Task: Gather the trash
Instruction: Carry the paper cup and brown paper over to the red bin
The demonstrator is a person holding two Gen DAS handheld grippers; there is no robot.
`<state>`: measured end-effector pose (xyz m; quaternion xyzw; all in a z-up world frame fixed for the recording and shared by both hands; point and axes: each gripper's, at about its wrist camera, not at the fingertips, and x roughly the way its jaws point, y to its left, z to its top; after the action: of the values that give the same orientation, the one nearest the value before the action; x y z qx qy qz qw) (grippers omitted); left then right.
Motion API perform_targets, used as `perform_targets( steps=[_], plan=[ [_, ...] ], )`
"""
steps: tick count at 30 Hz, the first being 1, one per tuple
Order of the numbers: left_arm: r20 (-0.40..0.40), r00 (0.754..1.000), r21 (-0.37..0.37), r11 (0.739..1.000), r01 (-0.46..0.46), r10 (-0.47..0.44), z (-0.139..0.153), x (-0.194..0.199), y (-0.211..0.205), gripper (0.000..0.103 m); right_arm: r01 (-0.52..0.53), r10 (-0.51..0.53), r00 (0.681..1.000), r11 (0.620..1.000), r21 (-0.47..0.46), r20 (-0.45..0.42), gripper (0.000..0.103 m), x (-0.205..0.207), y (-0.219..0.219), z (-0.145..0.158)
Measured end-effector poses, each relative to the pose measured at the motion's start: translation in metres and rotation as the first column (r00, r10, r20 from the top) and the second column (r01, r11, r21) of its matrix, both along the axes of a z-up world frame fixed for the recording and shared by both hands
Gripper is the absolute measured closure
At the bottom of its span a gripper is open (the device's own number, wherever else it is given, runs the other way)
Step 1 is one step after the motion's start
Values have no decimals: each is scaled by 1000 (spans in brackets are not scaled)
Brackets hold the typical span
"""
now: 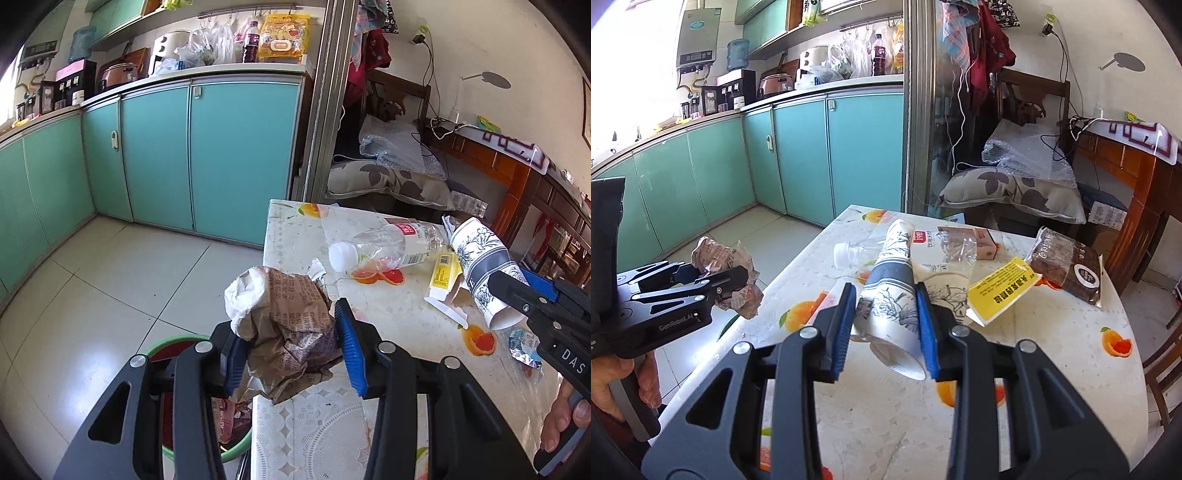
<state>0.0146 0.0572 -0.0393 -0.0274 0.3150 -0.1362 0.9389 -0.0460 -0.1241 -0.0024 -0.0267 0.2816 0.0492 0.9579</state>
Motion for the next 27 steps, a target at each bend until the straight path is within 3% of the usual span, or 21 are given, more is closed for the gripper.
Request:
perform_targets(
  steps=[27],
  plan=[
    [-55,982,-13,983,-181,180,-22,3,83,60,-169,169,985,985,25,-21,71,33,81,-5]
  ],
)
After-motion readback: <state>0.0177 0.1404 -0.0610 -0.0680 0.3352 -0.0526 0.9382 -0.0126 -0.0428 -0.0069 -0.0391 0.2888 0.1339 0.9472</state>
